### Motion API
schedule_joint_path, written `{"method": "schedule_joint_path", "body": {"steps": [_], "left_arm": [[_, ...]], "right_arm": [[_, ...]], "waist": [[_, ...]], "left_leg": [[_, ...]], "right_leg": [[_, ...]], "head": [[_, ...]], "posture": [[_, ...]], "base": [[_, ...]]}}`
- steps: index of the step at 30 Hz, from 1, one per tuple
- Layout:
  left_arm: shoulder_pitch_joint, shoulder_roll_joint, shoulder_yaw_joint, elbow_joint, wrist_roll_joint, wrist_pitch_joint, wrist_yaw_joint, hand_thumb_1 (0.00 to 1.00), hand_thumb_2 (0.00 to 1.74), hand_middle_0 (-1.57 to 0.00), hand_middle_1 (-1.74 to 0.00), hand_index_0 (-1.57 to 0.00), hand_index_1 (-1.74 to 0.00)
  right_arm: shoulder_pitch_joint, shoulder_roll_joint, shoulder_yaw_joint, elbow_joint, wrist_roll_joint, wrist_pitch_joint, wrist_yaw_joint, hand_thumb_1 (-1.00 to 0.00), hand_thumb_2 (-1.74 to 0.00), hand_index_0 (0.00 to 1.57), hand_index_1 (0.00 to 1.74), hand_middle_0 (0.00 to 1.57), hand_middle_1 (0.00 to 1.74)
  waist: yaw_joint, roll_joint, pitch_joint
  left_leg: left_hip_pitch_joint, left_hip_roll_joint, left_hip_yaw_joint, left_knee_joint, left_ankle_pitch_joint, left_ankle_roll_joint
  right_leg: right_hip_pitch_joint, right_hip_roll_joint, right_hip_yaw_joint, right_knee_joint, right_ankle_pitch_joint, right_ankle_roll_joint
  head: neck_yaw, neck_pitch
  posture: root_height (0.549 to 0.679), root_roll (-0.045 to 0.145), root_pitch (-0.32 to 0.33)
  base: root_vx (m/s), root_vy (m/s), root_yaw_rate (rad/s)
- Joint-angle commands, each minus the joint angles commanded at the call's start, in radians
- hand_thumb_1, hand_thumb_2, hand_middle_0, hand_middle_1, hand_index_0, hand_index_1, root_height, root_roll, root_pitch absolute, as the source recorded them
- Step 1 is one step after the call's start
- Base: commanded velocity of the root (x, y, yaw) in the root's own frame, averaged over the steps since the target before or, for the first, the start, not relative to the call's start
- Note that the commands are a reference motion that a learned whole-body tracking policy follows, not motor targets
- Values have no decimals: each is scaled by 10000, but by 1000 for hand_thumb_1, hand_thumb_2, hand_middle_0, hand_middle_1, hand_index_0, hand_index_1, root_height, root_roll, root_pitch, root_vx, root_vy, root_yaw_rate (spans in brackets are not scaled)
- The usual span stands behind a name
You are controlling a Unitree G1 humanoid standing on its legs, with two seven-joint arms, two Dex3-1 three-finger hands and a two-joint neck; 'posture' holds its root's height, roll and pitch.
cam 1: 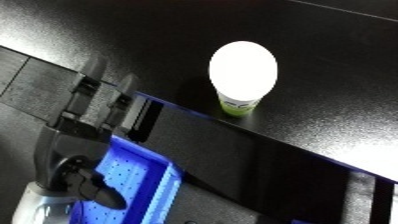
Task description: Pick up the object and place it into the box
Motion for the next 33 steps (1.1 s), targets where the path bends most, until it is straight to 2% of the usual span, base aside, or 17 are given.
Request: {"method": "schedule_joint_path", "body": {"steps": [6,13,19,25,33], "left_arm": [[-620,218,-244,-168,1871,215,1179,0,0,0,0,0,0],[-1414,612,-699,-21,3044,701,2616,0,0,0,0,0,0],[-2082,1004,-1135,533,3364,1114,3391,0,0,0,0,0,0],[-2674,1204,-1695,1269,3335,1401,3758,0,0,0,0,0,0],[-3317,1101,-2456,2051,3173,1434,3950,0,0,0,0,0,0]], "right_arm": [[-67,44,171,50,23,14,38,0,0,0,0,0,0],[-241,-56,329,146,134,16,101,0,0,0,0,0,0],[-326,-174,438,106,234,95,227,0,0,0,0,0,0],[-467,-260,511,207,245,173,330,0,0,0,0,0,0],[-606,-304,686,238,256,310,381,0,0,0,0,0,0]], "waist": [[-89,-44,0],[-261,-46,0],[-458,-78,0],[-620,-134,0],[-804,-218,0]], "left_leg": [[-9,57,48,22,27,-19],[-2,116,122,1,67,-48],[-64,169,209,90,82,-61],[-84,211,287,225,25,-37],[-158,251,373,380,-51,-4]], "right_leg": [[15,17,6,15,4,7],[25,48,55,-24,37,20],[-68,80,112,24,75,39],[-109,120,165,70,82,60],[-218,177,236,131,90,78]], "head": [[39,113],[-118,251],[-355,313],[-588,353],[-840,487]], "posture": [[614,26,-24],[613,28,-26],[612,29,-28],[611,29,-30],[609,28,-31]], "base": [[-7,-7,-25],[-9,-2,-47],[0,11,-63],[19,10,-65],[15,13,-54]]}}
